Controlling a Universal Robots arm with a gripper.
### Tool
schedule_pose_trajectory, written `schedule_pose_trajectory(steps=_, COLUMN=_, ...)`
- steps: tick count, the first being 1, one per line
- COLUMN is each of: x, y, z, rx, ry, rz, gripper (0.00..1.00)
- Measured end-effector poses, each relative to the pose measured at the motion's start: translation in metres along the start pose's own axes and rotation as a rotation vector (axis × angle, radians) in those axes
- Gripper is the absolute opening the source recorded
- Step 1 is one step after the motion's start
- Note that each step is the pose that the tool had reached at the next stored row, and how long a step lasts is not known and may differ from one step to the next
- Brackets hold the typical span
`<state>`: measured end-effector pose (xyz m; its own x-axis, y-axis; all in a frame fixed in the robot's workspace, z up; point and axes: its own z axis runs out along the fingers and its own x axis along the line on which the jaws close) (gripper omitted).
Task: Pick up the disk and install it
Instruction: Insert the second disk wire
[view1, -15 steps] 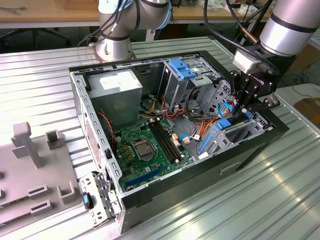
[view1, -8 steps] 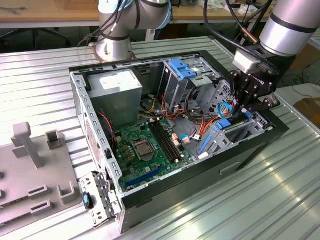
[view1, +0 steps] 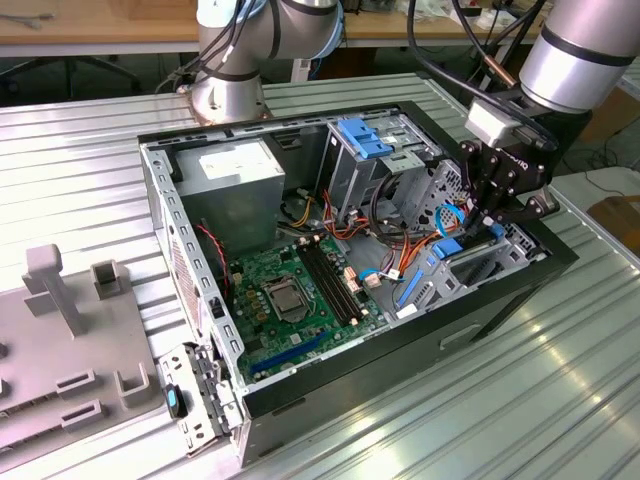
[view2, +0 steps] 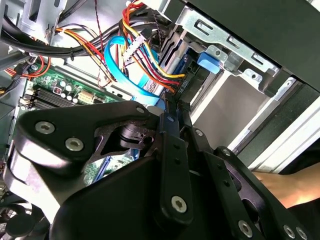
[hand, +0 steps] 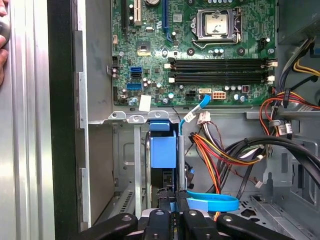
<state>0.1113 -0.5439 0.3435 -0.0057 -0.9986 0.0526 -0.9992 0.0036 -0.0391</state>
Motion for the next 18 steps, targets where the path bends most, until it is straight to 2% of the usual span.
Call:
schedule_pose_trajectory(steps=6, x=0.0003, y=-0.0003, z=-0.0049, rx=-0.0003, ry=0.0003, rz=0.007, gripper=0.16)
schedule_pose_trajectory(steps=11, x=0.0003, y=-0.0003, z=-0.0055, rx=-0.0008, ry=0.0009, rz=0.016, gripper=0.16)
schedule_pose_trajectory(steps=14, x=0.0015, y=-0.0006, z=-0.0054, rx=-0.0011, ry=-0.0012, rz=0.019, gripper=0.16)
schedule_pose_trajectory(steps=17, x=0.004, y=-0.0008, z=-0.0053, rx=-0.0019, ry=-0.0112, rz=0.022, gripper=0.16)
schedule_pose_trajectory(steps=18, x=0.005, y=-0.0008, z=-0.0052, rx=-0.0024, ry=-0.0175, rz=0.023, gripper=0.16)
